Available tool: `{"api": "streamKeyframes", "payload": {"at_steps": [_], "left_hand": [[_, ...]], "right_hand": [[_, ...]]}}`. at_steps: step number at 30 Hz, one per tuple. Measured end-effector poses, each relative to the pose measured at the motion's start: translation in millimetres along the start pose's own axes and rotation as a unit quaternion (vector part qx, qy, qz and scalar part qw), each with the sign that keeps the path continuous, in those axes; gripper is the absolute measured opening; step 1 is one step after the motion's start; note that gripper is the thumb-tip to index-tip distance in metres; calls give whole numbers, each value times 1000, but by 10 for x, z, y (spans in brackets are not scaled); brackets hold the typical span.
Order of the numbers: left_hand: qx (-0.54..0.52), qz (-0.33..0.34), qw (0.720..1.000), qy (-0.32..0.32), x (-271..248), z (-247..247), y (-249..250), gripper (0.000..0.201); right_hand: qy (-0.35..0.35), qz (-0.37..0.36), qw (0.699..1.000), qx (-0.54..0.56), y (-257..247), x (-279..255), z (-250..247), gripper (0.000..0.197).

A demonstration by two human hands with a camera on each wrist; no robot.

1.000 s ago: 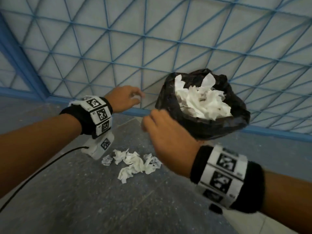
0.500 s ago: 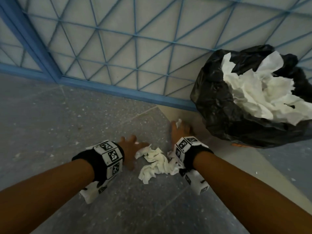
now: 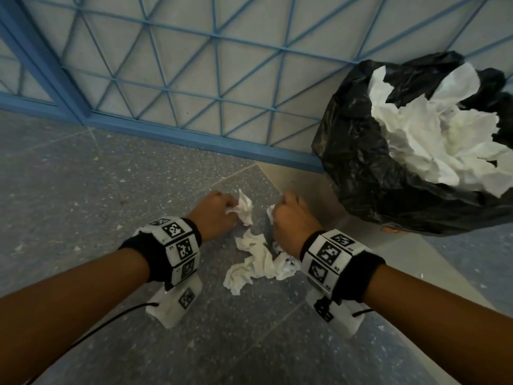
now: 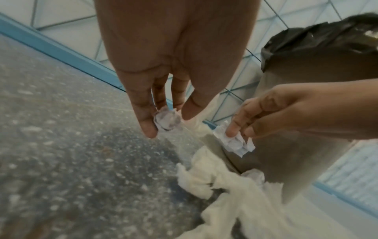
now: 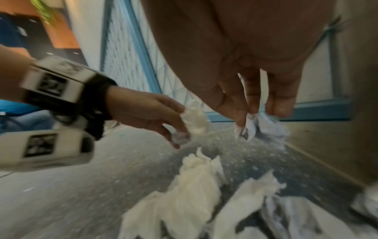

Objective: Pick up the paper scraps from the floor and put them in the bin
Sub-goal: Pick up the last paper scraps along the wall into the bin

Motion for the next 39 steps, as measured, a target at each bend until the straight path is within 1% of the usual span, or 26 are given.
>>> {"api": "streamKeyframes", "payload": {"at_steps": [3, 4, 6, 7, 8, 9, 10, 12, 14, 16, 18, 21, 23, 24, 25, 26, 27, 30, 33, 35, 37, 39], "left_hand": [[-50, -19, 998, -37, -9, 209, 34, 34], [-51, -26, 996, -62, -25, 303, 32, 41], [-38, -13, 992, -121, -77, 481, 70, 68], [-21, -5, 989, -147, -99, 555, 76, 78], [3, -1, 986, -168, -126, 616, 73, 82], [30, 6, 983, -181, -142, 669, 51, 83], [57, 18, 981, -185, -149, 708, 32, 80], [102, 33, 980, -170, -157, 737, 9, 68], [129, 51, 980, -142, -169, 739, 14, 50], [132, 55, 983, -113, -165, 697, 44, 36], [91, 52, 991, -84, -143, 604, 77, 26], [-11, 57, 998, -30, -135, 316, 179, 8], [-74, 64, 995, -2, -162, 69, 296, 12], [-98, 71, 993, 11, -187, -74, 389, 6], [-111, 85, 990, 27, -205, -219, 496, 6], [-119, 95, 988, 41, -232, -359, 622, 13], [-132, 110, 984, 53, -247, -482, 755, 17], [-175, 165, 967, 90, -401, -837, 1316, 20], [-220, 221, 944, 110, -586, -1042, 1965, 20], [-230, 254, 932, 120, -694, -1054, 2395, 16], [-184, 291, 927, 147, -752, -986, 2802, 19], [-125, 317, 923, 179, -747, -816, 3166, 19]], "right_hand": [[-46, -14, 999, 5, -47, -187, 158, 48], [-68, -19, 997, 0, -70, -253, 251, 54], [-96, -17, 995, -15, -94, -314, 447, 65], [-91, -14, 996, -8, -105, -302, 530, 68], [-82, -13, 997, 11, -131, -287, 580, 69], [-73, -9, 997, 33, -146, -275, 615, 67], [-59, -9, 997, 44, -146, -274, 627, 61], [-39, -20, 999, 14, -143, -288, 609, 47], [-35, -38, 999, 5, -119, -299, 586, 42], [-24, -49, 998, 38, -102, -312, 545, 40], [0, -56, 995, 82, -107, -362, 458, 37], [47, -69, 993, 86, -139, -496, 277, 36], [82, -92, 987, 102, -201, -667, 71, 40], [104, -114, 983, 102, -244, -769, -58, 45], [128, -140, 978, 92, -292, -892, -213, 51], [156, -161, 971, 88, -324, -1020, -387, 56], [192, -177, 961, 95, -321, -1170, -609, 56], [298, -196, 928, 105, -129, -1645, -1388, 38], [359, -144, 914, 126, 384, -1896, -1922, 34], [391, -83, 906, 136, 834, -1987, -2141, 31], [405, -11, 904, 135, 1275, -1986, -2228, 29], [396, 45, 908, 132, 1632, -1938, -2213, 31]]}}
Point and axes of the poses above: each hand's wrist, its own x-axis towards the middle knuckle, its own z-axis out of the palm, y = z × x, the point moved 8 cm from there along x, towards the middle knuckle, and after that the axes turned 8 degrees about -x, right-handed, at the moved point
